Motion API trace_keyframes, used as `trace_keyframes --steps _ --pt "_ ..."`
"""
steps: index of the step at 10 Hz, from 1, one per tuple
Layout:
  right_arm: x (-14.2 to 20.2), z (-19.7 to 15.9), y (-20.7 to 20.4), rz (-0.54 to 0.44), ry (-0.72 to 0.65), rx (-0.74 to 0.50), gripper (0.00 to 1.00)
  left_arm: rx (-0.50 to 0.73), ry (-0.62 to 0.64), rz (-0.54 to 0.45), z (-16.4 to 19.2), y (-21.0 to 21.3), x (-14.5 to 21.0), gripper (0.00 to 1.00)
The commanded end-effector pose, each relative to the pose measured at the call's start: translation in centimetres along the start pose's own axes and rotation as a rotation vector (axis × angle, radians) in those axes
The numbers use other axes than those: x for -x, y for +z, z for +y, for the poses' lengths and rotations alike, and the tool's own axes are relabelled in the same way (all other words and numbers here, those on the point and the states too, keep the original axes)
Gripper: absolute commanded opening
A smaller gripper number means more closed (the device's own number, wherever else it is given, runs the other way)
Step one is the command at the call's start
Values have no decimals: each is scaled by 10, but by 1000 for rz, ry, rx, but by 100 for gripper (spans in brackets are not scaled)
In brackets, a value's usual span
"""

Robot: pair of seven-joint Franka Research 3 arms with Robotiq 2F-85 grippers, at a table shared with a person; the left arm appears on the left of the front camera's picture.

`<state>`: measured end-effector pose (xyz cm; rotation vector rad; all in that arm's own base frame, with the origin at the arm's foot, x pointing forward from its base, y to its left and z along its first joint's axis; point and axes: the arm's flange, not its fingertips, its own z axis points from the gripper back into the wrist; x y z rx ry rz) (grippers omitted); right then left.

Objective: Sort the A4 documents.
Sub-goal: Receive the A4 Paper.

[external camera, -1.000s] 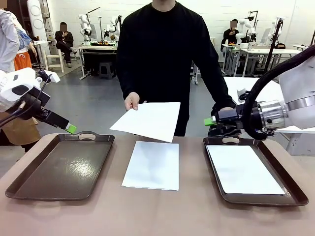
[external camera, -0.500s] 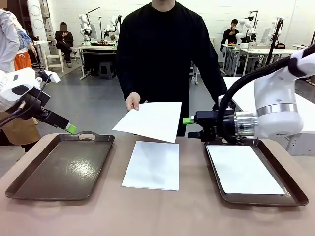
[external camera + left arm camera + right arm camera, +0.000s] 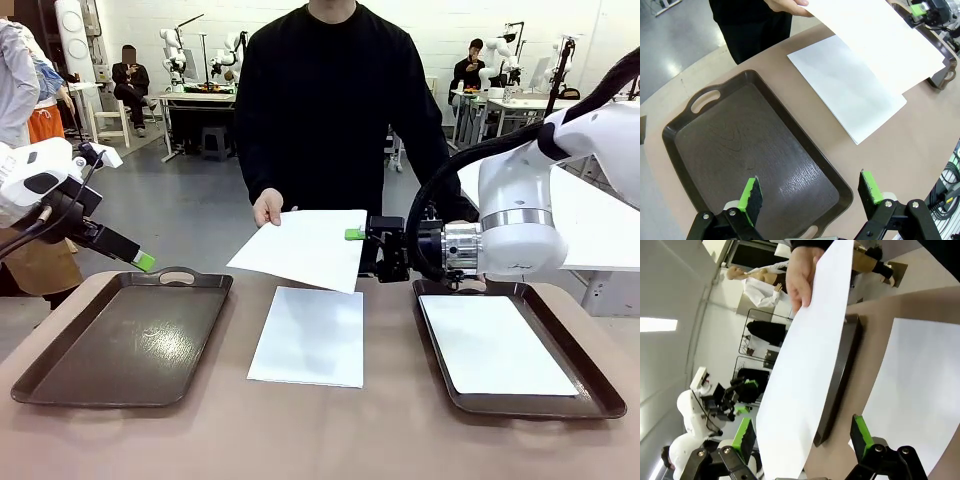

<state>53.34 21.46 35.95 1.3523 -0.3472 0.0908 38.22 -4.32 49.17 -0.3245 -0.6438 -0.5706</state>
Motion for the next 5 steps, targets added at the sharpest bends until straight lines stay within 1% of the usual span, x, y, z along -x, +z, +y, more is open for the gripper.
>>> trace_keyframes --steps 1,3,5 --pt "-17 -10 -16 -78 -50 11 100 8 2 -4 2 -1 1 100" --pt "-21 -12 -21 -104 -77 11 100 8 2 -4 2 -1 1 100" --pt "-20 -13 -25 -95 -106 -12 100 8 2 -4 2 -1 1 100"
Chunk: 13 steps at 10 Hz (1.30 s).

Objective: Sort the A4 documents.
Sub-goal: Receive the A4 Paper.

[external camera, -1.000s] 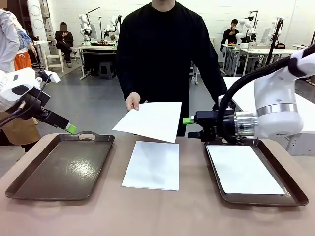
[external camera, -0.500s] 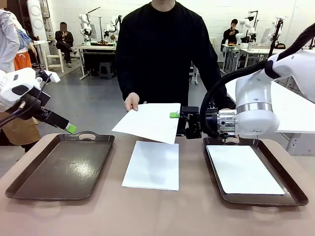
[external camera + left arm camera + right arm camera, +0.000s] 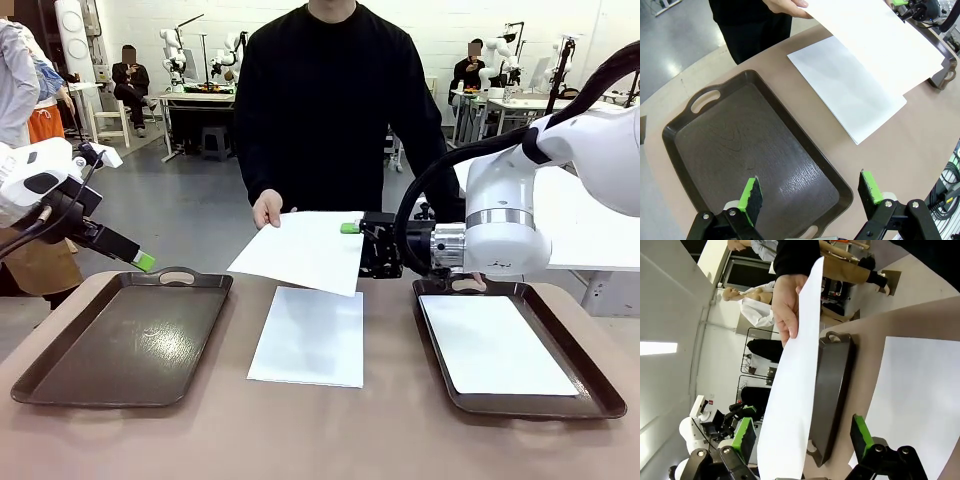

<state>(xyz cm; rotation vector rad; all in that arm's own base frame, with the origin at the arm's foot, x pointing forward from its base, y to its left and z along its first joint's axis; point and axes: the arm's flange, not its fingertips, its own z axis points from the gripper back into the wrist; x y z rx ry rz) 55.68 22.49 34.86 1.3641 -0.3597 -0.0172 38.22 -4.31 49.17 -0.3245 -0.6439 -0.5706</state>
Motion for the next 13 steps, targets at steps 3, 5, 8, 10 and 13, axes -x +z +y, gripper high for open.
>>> trace_keyframes --steps 3,5,8,10,13 --pt "-2 -5 -5 -25 -76 -77 90 8 2 -4 2 -1 1 100" --pt "-3 -8 -5 -27 -95 -95 71 8 2 -4 2 -1 1 100" --pt "-3 -10 -4 -13 -97 -84 43 8 2 -4 2 -1 1 100" --pt "-5 -12 -5 -8 -100 -83 24 8 2 -4 2 -1 1 100" --pt "-6 -16 -4 1 -112 -76 0 8 2 -4 2 -1 1 100"
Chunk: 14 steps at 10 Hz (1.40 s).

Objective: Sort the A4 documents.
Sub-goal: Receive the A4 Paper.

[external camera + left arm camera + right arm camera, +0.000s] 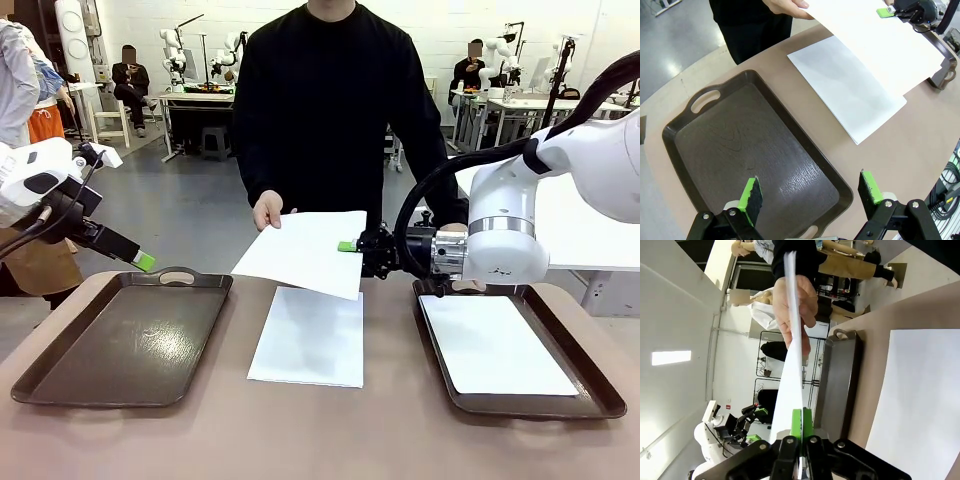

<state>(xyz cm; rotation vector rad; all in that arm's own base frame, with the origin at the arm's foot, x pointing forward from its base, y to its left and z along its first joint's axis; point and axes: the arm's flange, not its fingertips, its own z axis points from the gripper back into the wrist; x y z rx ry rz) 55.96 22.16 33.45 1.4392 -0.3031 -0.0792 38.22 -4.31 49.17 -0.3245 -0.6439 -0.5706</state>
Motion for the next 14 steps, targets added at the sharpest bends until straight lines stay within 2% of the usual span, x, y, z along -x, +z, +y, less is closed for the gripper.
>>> trace_keyframes --steps 1,5,6,7,14 --pt "-6 -2 -4 5 -26 -17 0 8 2 -4 2 -1 1 100" --pt "-5 -3 -4 16 -30 -34 0 8 2 -4 2 -1 1 100" --pt "-5 4 -4 66 4 -52 0 8 2 -4 2 -1 1 100" --pt "1 -3 -1 10 -9 -12 0 8 2 -4 2 -1 1 100" --pt "1 -3 -1 10 -9 -12 0 8 2 -4 2 -1 1 100"
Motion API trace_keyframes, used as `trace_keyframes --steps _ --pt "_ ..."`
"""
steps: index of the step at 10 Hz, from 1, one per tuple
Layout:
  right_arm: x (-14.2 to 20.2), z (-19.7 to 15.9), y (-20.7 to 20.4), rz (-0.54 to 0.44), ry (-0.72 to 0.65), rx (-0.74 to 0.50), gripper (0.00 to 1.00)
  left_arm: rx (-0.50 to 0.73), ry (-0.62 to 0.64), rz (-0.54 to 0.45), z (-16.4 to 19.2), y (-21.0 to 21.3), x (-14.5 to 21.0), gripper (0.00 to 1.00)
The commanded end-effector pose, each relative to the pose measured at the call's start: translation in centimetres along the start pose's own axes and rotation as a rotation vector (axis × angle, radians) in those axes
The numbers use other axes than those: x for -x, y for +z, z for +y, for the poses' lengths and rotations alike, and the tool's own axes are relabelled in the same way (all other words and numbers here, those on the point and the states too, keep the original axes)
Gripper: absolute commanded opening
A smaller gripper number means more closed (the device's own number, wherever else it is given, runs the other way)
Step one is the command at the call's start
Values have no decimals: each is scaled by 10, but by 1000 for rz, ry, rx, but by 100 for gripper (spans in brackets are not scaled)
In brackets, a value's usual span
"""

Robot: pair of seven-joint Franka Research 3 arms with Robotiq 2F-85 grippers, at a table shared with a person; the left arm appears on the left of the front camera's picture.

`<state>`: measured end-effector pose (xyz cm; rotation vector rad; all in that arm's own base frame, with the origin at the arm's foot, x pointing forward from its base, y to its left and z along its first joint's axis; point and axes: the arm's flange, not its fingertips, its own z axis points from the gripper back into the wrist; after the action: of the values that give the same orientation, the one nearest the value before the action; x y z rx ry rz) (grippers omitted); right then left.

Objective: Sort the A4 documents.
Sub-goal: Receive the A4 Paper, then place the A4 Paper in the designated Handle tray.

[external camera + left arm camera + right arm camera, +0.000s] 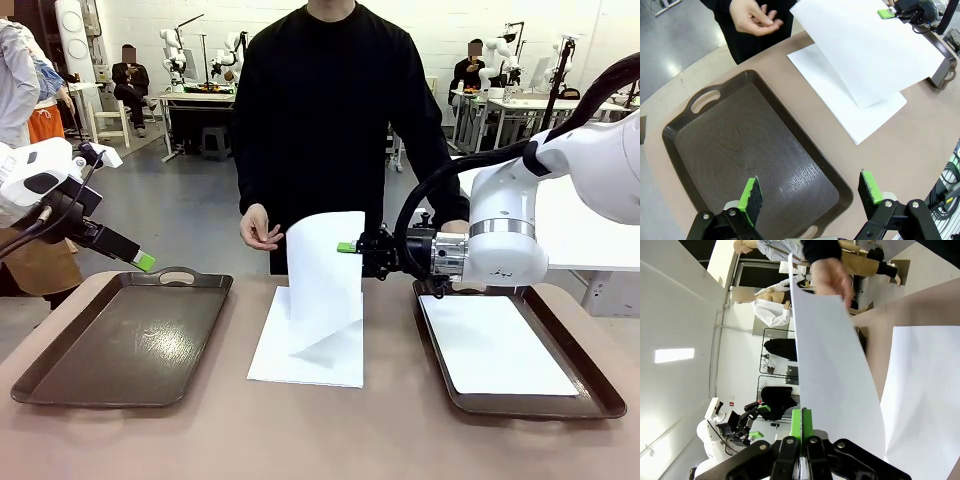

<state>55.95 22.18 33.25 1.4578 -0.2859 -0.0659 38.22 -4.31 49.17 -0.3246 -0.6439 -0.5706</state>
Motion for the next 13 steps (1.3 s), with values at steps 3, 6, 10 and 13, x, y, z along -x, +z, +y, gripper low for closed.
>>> trace_keyframes --steps 3,6,10,13 --pt "1 -1 -1 -9 -5 6 0 8 2 -4 2 -1 1 100" --pt "1 -1 -1 -9 -5 6 0 8 2 -4 2 -1 1 100" --pt "-3 17 30 46 73 -71 1 8 2 -4 2 -1 1 100" --pt "-17 33 107 120 131 38 1 8 2 -4 2 -1 1 100"
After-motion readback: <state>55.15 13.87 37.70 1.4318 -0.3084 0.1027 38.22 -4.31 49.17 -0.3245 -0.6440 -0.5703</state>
